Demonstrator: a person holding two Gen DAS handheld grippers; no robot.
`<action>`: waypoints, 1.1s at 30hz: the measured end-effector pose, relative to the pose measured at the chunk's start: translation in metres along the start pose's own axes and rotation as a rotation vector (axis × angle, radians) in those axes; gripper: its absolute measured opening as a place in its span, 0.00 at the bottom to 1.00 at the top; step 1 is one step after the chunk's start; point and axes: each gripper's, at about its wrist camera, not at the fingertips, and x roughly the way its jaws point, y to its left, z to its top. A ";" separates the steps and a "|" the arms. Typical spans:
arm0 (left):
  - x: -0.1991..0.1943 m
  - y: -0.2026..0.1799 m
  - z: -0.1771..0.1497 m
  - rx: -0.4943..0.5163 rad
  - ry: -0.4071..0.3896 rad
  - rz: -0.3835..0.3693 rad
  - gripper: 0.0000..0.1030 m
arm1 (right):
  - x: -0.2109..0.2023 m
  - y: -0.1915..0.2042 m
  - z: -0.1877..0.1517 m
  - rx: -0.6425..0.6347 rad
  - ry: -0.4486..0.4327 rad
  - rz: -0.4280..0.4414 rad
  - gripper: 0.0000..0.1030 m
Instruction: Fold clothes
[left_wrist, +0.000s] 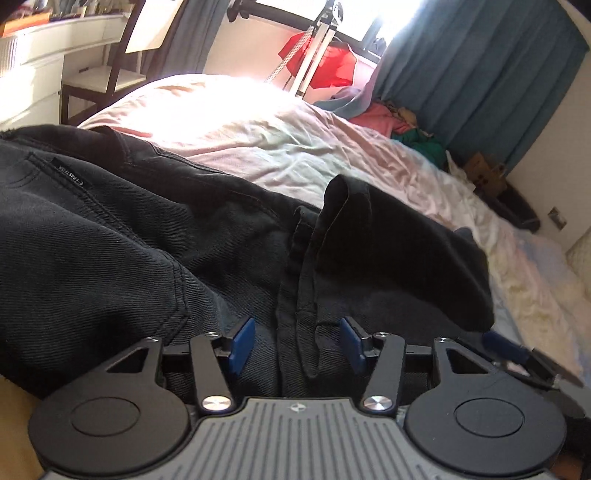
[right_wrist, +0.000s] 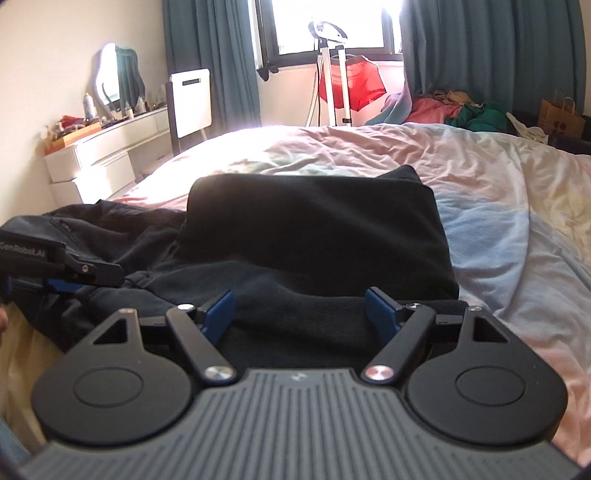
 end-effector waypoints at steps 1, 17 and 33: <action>0.002 -0.007 -0.004 0.046 0.005 0.036 0.52 | 0.005 0.000 -0.003 -0.005 0.022 -0.006 0.77; -0.079 0.051 0.010 -0.102 0.000 0.196 0.84 | 0.013 -0.002 -0.012 -0.006 0.048 -0.009 0.77; -0.080 0.236 -0.025 -1.089 -0.146 -0.078 0.89 | 0.004 0.004 -0.015 -0.035 0.042 -0.042 0.77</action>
